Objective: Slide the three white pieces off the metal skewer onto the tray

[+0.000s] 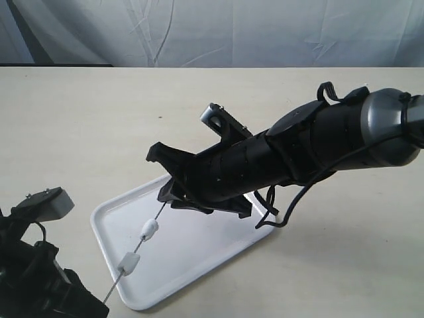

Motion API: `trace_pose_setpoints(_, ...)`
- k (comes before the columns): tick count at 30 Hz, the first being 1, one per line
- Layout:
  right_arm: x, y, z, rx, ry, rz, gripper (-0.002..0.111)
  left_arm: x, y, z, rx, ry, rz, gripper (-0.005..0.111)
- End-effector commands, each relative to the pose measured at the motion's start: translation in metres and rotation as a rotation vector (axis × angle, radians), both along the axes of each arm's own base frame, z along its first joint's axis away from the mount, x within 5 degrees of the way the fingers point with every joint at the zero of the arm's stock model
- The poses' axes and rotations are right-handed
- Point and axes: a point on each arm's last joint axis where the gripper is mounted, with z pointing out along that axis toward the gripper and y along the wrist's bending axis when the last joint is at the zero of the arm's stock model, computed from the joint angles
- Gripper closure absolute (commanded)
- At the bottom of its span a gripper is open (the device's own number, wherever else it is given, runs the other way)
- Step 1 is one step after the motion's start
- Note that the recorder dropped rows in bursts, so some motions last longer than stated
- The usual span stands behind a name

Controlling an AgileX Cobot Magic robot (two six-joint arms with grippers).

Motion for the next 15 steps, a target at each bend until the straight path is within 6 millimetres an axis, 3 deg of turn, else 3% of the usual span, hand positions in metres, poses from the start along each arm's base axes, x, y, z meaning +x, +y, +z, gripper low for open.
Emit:
trace_pose_setpoints(1, 0.002, 0.001, 0.001, -0.007, -0.026, 0.006, 0.086, -0.001, 0.0, 0.001, -0.013, -0.003, 0.008, 0.107)
trace_pose_setpoints(15, 0.013, -0.006, -0.002, -0.095, -0.14, -0.057, 0.088, -0.006, -0.001, 0.002, -0.028, 0.041, -0.027, 0.107)
